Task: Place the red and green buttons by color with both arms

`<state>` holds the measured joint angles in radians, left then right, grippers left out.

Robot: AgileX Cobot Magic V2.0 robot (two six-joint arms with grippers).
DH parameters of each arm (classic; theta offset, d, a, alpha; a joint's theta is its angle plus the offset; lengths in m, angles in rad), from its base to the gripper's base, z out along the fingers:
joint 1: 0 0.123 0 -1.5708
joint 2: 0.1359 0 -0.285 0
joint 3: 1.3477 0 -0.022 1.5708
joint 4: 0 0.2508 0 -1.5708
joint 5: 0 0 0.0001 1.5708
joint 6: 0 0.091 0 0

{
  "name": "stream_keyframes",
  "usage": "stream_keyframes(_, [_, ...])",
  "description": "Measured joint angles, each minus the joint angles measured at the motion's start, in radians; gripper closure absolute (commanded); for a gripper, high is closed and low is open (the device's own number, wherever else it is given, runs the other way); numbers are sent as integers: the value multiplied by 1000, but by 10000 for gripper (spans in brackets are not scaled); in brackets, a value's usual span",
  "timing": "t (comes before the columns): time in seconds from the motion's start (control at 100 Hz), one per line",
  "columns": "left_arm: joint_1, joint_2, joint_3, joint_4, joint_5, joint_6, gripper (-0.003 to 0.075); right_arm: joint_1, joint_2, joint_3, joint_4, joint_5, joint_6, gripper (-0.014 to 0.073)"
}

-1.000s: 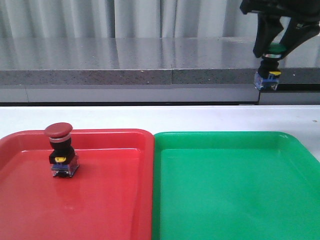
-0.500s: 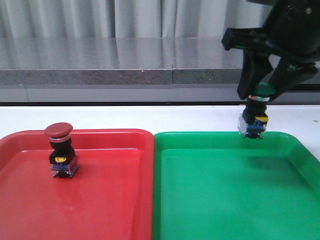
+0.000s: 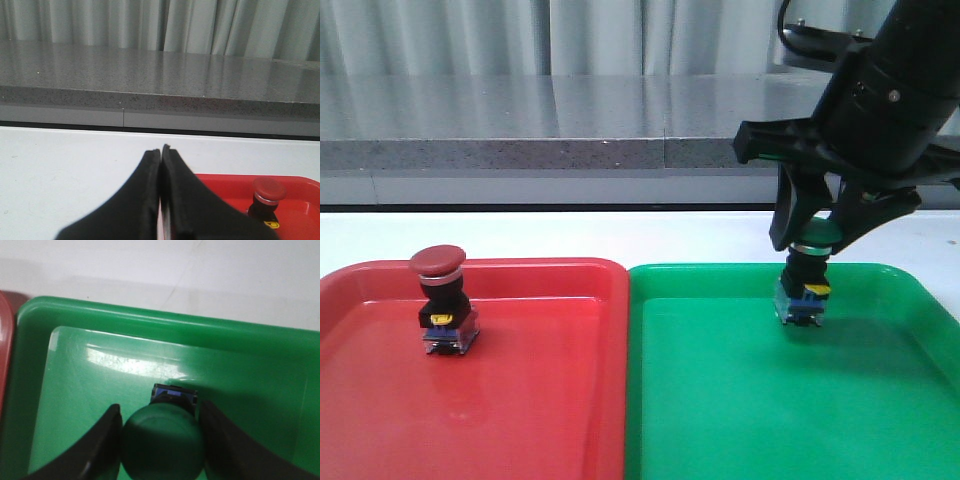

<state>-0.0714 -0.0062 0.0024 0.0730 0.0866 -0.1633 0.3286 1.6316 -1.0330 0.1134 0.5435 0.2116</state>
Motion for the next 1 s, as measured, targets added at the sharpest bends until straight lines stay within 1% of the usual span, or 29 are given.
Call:
stream_keyframes(0.35, [0,0,0,0,0,0,739,0,49,0,2,-18,0,306])
stream_keyframes(0.45, [0,0,0,0,0,0,740,0,49,0,2,-18,0,248])
stream_keyframes(0.59, [0,0,0,0,0,0,739,0,57,0,2,-11,0,99])
stream_keyframes(0.69, [0,0,0,0,0,0,739,0,58,0,2,-9,2,29])
stream_keyframes(0.73, [0,0,0,0,0,0,740,0,58,0,2,-9,2,15])
stream_keyframes(1.0, [0,0,0,0,0,0,740,0,-17,0,-3,-34,2,21])
